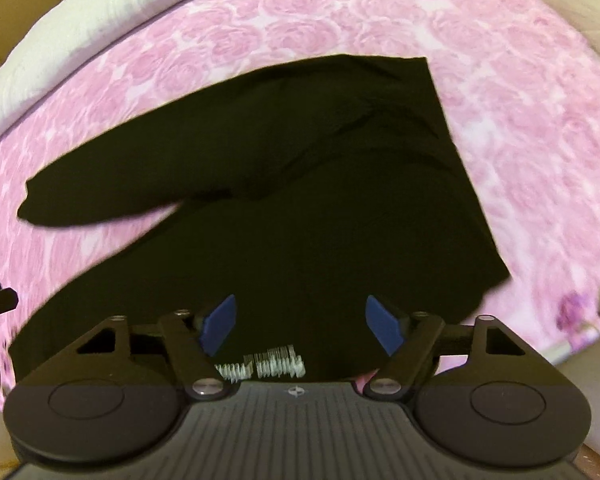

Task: Fold clothes
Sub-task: 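Lower both grippers onto the trousers and close them on the fabric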

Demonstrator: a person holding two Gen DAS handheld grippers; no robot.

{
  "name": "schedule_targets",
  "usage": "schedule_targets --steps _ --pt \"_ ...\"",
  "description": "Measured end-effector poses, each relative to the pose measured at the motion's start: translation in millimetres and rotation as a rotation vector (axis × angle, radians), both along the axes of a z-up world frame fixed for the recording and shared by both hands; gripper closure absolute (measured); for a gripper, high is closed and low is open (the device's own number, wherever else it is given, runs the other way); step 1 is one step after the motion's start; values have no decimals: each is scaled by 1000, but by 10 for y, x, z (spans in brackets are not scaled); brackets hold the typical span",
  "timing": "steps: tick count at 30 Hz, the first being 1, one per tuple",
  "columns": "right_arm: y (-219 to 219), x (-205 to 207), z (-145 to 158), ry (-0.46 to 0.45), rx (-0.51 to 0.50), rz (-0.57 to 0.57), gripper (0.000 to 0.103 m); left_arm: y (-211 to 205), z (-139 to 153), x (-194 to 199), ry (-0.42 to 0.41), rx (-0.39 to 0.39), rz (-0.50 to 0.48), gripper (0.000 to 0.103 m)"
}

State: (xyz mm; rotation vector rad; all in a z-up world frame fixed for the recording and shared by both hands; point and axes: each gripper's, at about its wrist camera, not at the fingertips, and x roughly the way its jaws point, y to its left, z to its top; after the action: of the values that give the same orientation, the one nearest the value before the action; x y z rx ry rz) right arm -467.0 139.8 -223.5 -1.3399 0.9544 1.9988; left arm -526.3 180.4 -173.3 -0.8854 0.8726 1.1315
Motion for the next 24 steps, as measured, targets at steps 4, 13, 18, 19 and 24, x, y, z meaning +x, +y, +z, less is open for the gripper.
schedule_targets --steps 4,13,18,19,24 --pt "341 -359 -272 32 -11 3 34 633 -332 -23 -14 -21 -110 45" --pt "1094 -1062 -867 75 -28 176 45 1667 -981 -148 -77 -51 -243 45" --pt "1576 -1449 -1037 89 8 302 54 2141 -1223 -262 -75 -42 -281 45" --pt "1661 -1533 -1049 90 22 325 54 2226 -1263 -284 -70 -40 -290 45" --pt "2065 -1958 -1087 80 108 435 54 2618 -1409 -400 -32 -33 -334 45"
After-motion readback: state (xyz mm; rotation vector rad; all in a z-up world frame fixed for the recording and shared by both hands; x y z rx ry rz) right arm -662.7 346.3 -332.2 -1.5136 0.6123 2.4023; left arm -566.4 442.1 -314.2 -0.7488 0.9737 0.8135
